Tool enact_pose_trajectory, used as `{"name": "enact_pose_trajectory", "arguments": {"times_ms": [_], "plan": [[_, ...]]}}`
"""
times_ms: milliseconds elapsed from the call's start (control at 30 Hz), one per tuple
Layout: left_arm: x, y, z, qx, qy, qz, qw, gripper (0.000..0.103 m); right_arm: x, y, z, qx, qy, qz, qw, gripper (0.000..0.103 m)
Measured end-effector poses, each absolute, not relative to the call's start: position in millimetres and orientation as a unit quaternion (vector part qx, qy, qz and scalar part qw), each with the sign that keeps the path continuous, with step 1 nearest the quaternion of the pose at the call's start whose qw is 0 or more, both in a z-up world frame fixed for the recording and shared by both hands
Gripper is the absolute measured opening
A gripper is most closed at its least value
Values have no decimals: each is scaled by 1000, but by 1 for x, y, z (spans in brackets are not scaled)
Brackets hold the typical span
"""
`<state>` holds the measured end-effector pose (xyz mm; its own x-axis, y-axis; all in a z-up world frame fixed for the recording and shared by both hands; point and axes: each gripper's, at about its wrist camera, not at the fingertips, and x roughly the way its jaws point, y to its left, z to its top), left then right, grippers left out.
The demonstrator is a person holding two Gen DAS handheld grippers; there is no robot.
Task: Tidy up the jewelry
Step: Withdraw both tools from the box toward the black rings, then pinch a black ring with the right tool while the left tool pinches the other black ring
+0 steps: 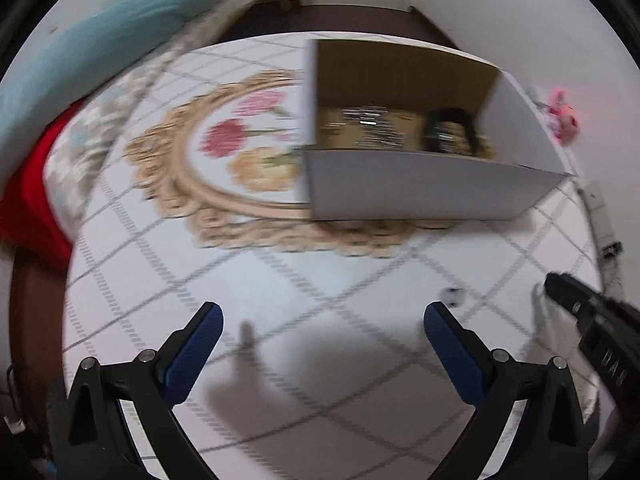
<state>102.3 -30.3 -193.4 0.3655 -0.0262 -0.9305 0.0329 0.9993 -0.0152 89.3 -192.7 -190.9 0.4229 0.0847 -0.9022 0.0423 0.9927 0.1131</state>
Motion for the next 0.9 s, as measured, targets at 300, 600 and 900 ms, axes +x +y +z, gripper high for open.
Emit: {"name": "enact_pose_trajectory", "arguments": {"times_ms": [300, 600, 900], "plan": [[99, -82, -208, 52, 557, -64, 826, 56, 66, -244, -195, 101, 544, -36, 832, 12], [108, -88, -205, 62, 542, -84, 834, 10, 69, -247, -196, 106, 541, -36, 834, 12], [106, -88, -202, 55, 535, -85, 839, 10, 67, -248, -191, 110, 536, -32, 836, 12]]}}
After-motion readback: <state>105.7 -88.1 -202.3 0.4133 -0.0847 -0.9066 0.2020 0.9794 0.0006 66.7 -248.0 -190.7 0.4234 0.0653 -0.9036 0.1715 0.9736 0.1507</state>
